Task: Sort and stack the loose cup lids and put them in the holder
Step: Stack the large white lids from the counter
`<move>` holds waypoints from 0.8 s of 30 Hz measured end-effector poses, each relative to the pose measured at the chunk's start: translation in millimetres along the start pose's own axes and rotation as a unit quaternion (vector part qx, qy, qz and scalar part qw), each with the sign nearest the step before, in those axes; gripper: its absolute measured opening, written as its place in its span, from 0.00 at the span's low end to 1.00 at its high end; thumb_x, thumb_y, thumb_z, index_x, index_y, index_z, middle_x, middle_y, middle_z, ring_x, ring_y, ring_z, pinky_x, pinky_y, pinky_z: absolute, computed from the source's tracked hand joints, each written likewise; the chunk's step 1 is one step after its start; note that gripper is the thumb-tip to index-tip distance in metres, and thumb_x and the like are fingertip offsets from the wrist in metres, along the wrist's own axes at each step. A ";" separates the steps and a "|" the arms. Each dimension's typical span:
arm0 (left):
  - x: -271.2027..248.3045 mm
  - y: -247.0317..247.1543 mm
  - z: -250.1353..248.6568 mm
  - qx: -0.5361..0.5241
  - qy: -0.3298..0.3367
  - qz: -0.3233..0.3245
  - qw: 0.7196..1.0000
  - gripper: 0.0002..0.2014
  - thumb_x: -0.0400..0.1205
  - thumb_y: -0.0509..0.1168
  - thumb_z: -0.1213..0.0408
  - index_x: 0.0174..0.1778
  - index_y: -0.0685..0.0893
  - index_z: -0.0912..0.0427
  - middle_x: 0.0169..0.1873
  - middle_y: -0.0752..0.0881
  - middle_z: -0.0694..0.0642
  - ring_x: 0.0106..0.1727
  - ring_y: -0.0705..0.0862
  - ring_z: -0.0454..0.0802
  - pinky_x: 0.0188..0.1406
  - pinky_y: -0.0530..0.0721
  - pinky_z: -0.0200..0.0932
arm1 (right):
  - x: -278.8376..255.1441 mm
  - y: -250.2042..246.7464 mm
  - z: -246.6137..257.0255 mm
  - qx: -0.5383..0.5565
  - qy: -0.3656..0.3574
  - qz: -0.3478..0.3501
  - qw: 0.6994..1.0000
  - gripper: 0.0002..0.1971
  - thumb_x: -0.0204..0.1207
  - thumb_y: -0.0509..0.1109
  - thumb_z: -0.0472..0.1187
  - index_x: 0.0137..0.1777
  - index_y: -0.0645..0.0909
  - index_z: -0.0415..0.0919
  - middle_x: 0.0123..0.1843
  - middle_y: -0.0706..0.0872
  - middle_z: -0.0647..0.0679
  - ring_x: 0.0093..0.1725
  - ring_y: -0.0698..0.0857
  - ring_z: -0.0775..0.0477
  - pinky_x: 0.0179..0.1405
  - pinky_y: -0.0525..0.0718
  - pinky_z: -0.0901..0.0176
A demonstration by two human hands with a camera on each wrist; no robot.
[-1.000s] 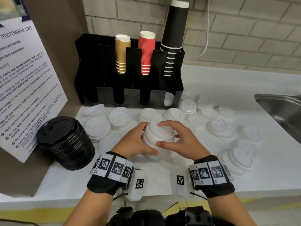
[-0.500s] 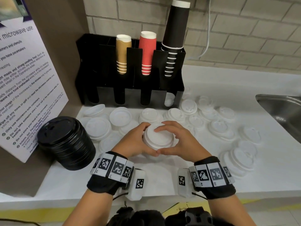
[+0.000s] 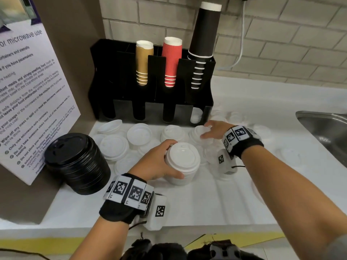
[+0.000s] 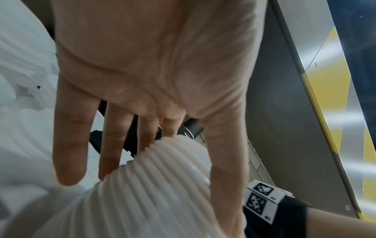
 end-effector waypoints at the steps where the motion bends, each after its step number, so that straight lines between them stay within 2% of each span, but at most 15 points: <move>1: 0.3 0.0 0.7 -0.001 -0.001 -0.001 1.000 0.43 0.61 0.85 0.62 0.69 0.71 0.39 0.55 0.78 0.31 0.55 0.74 0.25 0.48 0.71 0.24 | 2.7 3.5 1.8 -0.019 -0.002 0.006 1.000 0.36 0.73 0.74 0.54 0.79 0.65 0.47 0.75 0.75 0.44 0.73 0.74 0.42 0.62 0.70 0.59; 6: 2.2 1.0 2.8 0.002 -0.007 -0.002 1.000 0.43 0.61 0.86 0.61 0.68 0.70 0.38 0.55 0.78 0.30 0.55 0.75 0.26 0.49 0.71 0.25 | 6.7 6.1 9.3 -0.061 -0.025 0.004 0.998 0.34 0.75 0.72 0.53 0.77 0.63 0.45 0.70 0.78 0.40 0.66 0.78 0.39 0.59 0.75 0.55; 10: 3.5 1.0 1.0 0.006 -0.010 -0.001 1.000 0.44 0.60 0.86 0.61 0.69 0.71 0.40 0.57 0.78 0.31 0.57 0.76 0.32 0.50 0.72 0.28 | 5.6 9.0 11.4 -0.062 -0.034 0.006 0.997 0.31 0.78 0.68 0.53 0.78 0.63 0.45 0.71 0.76 0.39 0.68 0.77 0.37 0.67 0.76 0.51; 13: 3.7 0.6 -0.1 0.007 -0.014 -0.001 1.000 0.44 0.60 0.86 0.62 0.69 0.71 0.40 0.57 0.78 0.31 0.58 0.77 0.35 0.51 0.73 0.31 | 1.4 -4.0 6.9 -0.049 -0.043 -0.001 0.998 0.29 0.79 0.65 0.55 0.77 0.63 0.49 0.74 0.73 0.39 0.70 0.75 0.36 0.71 0.72 0.46; 16: 3.9 0.4 0.1 0.011 -0.018 0.000 1.000 0.45 0.60 0.86 0.62 0.70 0.71 0.40 0.57 0.78 0.32 0.59 0.77 0.37 0.55 0.73 0.35 | -3.2 -28.6 -9.0 -0.055 -0.019 -0.029 0.998 0.27 0.79 0.61 0.59 0.76 0.64 0.52 0.73 0.73 0.38 0.71 0.74 0.36 0.70 0.70 0.46; 19: 4.0 0.9 -0.7 0.018 -0.020 0.001 1.000 0.45 0.60 0.86 0.61 0.70 0.71 0.41 0.57 0.78 0.33 0.62 0.77 0.41 0.61 0.74 0.40 | -7.3 -38.9 -17.8 -0.127 0.023 -0.064 0.990 0.32 0.77 0.63 0.62 0.78 0.61 0.54 0.74 0.71 0.36 0.72 0.72 0.31 0.70 0.70 0.43; 21: 3.6 0.9 -1.7 0.022 -0.019 0.002 1.000 0.44 0.60 0.86 0.60 0.70 0.72 0.41 0.58 0.79 0.33 0.63 0.77 0.42 0.62 0.75 0.42 | -9.4 -32.3 -7.4 -0.128 -0.007 -0.060 0.990 0.35 0.76 0.66 0.62 0.79 0.61 0.51 0.75 0.69 0.37 0.74 0.70 0.32 0.70 0.70 0.44; 24: 3.3 1.0 -1.1 0.021 -0.018 0.000 1.000 0.44 0.60 0.86 0.61 0.70 0.72 0.41 0.57 0.78 0.33 0.62 0.77 0.42 0.62 0.75 0.41 | -7.6 -14.1 14.3 -0.110 -0.071 -0.016 0.991 0.33 0.76 0.69 0.58 0.78 0.66 0.49 0.75 0.72 0.40 0.74 0.72 0.38 0.71 0.70 0.50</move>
Point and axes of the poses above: each hand's wrist, its own x-axis towards the middle knuckle, its own y-axis out of the palm, z = x × y, the point moved 3 cm from there along x, towards the middle knuckle
